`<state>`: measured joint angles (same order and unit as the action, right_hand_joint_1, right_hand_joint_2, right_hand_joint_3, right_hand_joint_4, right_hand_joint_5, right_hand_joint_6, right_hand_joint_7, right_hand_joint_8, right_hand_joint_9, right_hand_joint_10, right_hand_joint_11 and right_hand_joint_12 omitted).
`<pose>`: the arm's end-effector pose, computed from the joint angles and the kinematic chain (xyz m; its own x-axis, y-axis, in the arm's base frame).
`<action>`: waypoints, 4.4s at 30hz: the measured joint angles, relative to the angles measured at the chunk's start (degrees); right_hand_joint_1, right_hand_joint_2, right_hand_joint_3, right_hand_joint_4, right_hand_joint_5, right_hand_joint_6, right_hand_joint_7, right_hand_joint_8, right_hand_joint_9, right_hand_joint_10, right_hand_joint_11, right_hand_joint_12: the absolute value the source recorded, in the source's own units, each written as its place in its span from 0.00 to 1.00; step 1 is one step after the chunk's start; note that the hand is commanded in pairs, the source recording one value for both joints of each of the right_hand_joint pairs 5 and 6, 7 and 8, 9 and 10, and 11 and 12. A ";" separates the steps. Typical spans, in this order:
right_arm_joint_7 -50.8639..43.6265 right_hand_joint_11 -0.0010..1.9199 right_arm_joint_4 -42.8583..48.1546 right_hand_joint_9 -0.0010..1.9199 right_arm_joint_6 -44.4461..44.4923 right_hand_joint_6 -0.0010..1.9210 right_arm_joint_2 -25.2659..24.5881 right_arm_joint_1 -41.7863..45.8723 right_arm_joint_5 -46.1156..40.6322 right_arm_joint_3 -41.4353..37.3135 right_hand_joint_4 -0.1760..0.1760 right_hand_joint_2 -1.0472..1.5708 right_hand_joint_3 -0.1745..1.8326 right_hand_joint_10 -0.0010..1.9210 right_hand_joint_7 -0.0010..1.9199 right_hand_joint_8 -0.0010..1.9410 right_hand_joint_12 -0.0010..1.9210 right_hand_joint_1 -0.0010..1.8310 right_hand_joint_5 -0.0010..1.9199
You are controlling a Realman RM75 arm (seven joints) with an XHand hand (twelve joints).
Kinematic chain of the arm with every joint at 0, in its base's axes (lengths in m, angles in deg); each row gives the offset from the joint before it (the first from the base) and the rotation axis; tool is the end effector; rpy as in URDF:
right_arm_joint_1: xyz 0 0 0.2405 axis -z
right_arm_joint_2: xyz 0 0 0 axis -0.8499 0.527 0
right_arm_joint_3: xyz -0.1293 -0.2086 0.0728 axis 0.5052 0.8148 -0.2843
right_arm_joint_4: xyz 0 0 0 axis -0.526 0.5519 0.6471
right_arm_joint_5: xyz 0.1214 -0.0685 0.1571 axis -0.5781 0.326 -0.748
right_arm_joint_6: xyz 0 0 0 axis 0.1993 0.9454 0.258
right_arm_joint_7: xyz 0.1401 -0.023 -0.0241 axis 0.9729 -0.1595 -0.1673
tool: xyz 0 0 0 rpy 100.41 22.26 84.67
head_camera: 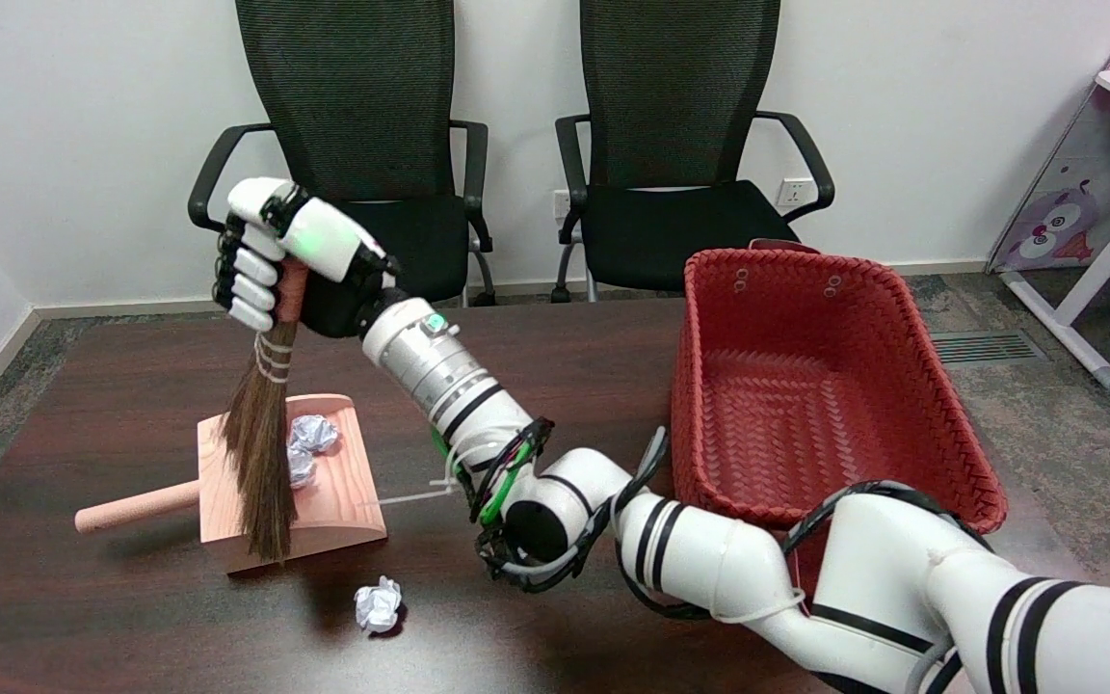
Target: Sweep the paper ball into the dustpan.
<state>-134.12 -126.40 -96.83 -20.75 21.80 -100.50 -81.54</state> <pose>-0.2058 -0.4296 0.0309 -0.4587 -0.5441 0.7025 -0.8191 -0.0475 -0.5716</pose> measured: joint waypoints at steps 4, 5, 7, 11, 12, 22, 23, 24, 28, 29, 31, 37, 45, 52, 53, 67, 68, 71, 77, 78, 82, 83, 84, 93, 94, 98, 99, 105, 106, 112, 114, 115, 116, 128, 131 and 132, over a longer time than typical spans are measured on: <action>-3.06 1.00 -3.69 1.00 -0.04 1.00 1.84 0.50 0.00 -0.77 0.48 0.83 0.92 1.00 1.00 0.99 1.00 0.42 1.00; -4.47 1.00 -4.93 1.00 0.17 1.00 2.32 0.78 -0.03 -1.17 0.48 0.84 0.92 1.00 1.00 0.99 1.00 0.42 1.00; -7.56 1.00 -7.16 1.00 0.89 1.00 3.16 1.43 -0.10 -1.99 0.49 0.89 0.91 1.00 1.00 0.99 1.00 0.41 1.00; -16.05 1.00 -12.65 1.00 2.92 1.00 4.87 3.46 -0.23 -4.43 0.54 0.97 0.93 1.00 1.00 0.99 1.00 0.40 1.00; -18.34 1.00 -14.06 1.00 3.44 1.00 5.25 4.02 -0.29 -5.12 0.55 0.98 0.93 1.00 1.00 0.99 1.00 0.40 1.00; -41.69 1.00 -27.36 1.00 7.58 1.00 6.97 12.56 -0.26 -11.92 0.56 1.00 1.00 1.00 1.00 0.99 1.00 0.41 1.00; -43.58 1.00 -28.91 1.00 7.90 1.00 6.99 13.89 -0.14 -12.68 0.56 1.00 1.00 1.00 1.00 0.99 1.00 0.41 1.00; -45.33 1.00 -30.28 1.00 8.21 1.00 6.99 15.09 -0.05 -13.38 0.57 1.00 1.00 1.00 1.00 0.99 1.00 0.41 1.00; -50.41 1.00 -35.02 1.00 9.05 1.00 6.62 19.66 0.56 -15.88 0.57 1.00 1.00 1.00 1.00 0.99 1.00 0.41 1.00; -51.64 1.00 -36.24 1.00 9.23 1.00 6.39 20.94 0.90 -16.55 0.57 1.00 1.00 1.00 1.00 0.99 1.00 0.41 1.00; -53.68 1.00 -38.49 1.00 9.59 1.00 5.78 23.41 1.98 -17.89 0.57 1.00 1.00 1.00 1.00 0.99 1.00 0.41 1.00; -57.93 1.00 -43.94 1.00 10.36 1.00 2.65 30.69 7.37 -21.60 0.57 1.00 1.00 1.00 1.00 0.99 1.00 0.41 1.00; -61.22 1.00 -49.08 1.00 10.23 1.00 -3.45 39.99 16.88 -26.06 0.57 1.00 1.00 1.00 1.00 0.99 1.00 0.41 1.00; -62.78 1.00 -51.22 1.00 9.36 1.00 -8.06 45.73 22.92 -29.19 0.57 1.00 1.00 1.00 1.00 0.99 1.00 0.41 1.00; -62.95 1.00 -51.39 1.00 9.28 1.00 -8.53 46.35 23.53 -29.56 0.58 1.00 1.00 1.00 1.00 0.99 1.00 0.41 1.00; -64.21 1.00 -52.94 1.00 8.11 1.00 -11.95 52.20 27.96 -33.21 0.58 1.00 1.00 1.00 1.00 0.99 1.00 0.42 1.00; -64.24 1.00 -53.05 1.00 7.93 1.00 -12.05 52.47 28.08 -33.35 0.58 1.00 1.00 1.00 1.00 0.99 1.00 0.42 1.00; -64.38 1.00 -53.39 1.00 6.93 1.00 -12.34 53.57 28.51 -33.81 0.58 1.00 1.00 1.00 1.00 0.99 1.00 0.43 1.00; -64.56 1.00 -53.87 1.00 4.34 1.00 -12.73 55.55 29.00 -34.30 0.58 1.00 1.00 1.00 1.00 0.99 1.00 0.43 1.00; -64.57 1.00 -53.91 1.00 4.00 1.00 -12.78 55.78 29.06 -34.31 0.58 1.00 1.00 1.00 1.00 0.99 1.00 0.43 1.00; -64.63 1.00 -53.94 1.00 2.22 1.00 -13.01 56.94 29.23 -34.35 0.58 1.00 1.00 1.00 1.00 0.99 1.00 0.43 1.00; -64.64 1.00 -53.94 1.00 1.74 1.00 -13.07 57.23 29.23 -34.36 0.58 1.00 1.00 1.00 1.00 0.99 1.00 0.43 1.00; -64.66 1.00 -53.92 1.00 1.31 1.00 -13.12 57.49 29.20 -34.36 0.58 1.00 1.00 1.00 1.00 0.99 1.00 0.43 1.00; -64.73 1.00 -51.80 1.00 -3.74 1.00 -13.12 59.26 26.14 -32.95 0.57 1.00 1.00 1.00 1.00 0.99 1.00 0.42 1.00; -64.73 1.00 -51.43 1.00 -4.29 1.00 -13.01 59.31 25.54 -32.59 0.57 1.00 1.00 1.00 1.00 0.99 1.00 0.42 1.00; -64.75 1.00 -49.74 1.00 -5.91 1.00 -12.36 59.12 22.81 -30.95 0.58 1.00 1.00 1.00 1.00 0.99 1.00 0.42 1.00; -64.75 1.00 -49.23 1.00 -6.33 1.00 -12.13 58.93 21.92 -30.43 0.58 1.00 1.00 1.00 1.00 0.99 1.00 0.42 1.00; -64.78 1.00 -46.14 1.00 -8.15 1.00 -10.71 57.37 17.40 -27.57 0.58 1.00 1.00 1.00 1.00 0.99 1.00 0.42 1.00; -64.78 1.00 -45.64 1.00 -8.38 1.00 -10.51 57.10 16.76 -27.18 0.58 1.00 1.00 1.00 1.00 0.99 1.00 0.42 1.00; -64.81 1.00 -42.69 1.00 -9.47 1.00 -9.64 55.58 14.22 -25.60 0.58 0.99 1.00 1.00 1.00 0.99 1.00 0.42 1.00; -64.81 1.00 -41.48 1.00 -9.80 1.00 -9.35 54.92 13.63 -25.18 0.57 0.99 1.00 1.00 1.00 0.99 1.00 0.42 1.00; -64.81 1.00 -41.06 1.00 -9.94 1.00 -9.26 54.67 13.46 -25.04 0.57 0.99 1.00 1.00 1.00 0.99 1.00 0.42 1.00; -64.81 1.00 -40.39 1.00 -10.24 1.00 -9.11 54.25 13.23 -24.82 0.57 0.98 1.00 1.00 1.00 0.99 1.00 0.42 1.00; -64.80 1.00 -29.44 1.00 -16.61 1.00 -8.25 47.50 11.32 -22.59 0.56 0.97 1.00 1.00 1.00 0.99 1.00 0.42 1.00; -64.80 1.00 -26.38 1.00 -17.85 1.00 -8.24 45.26 10.48 -22.12 0.56 0.96 1.00 1.00 1.00 0.99 1.00 0.41 1.00; -64.80 1.00 -25.26 1.00 -18.29 1.00 -8.24 44.36 10.08 -21.92 0.56 0.96 1.00 1.00 1.00 0.99 1.00 0.41 1.00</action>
<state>-198.92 -151.66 -115.12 -28.99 66.16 -90.42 -103.46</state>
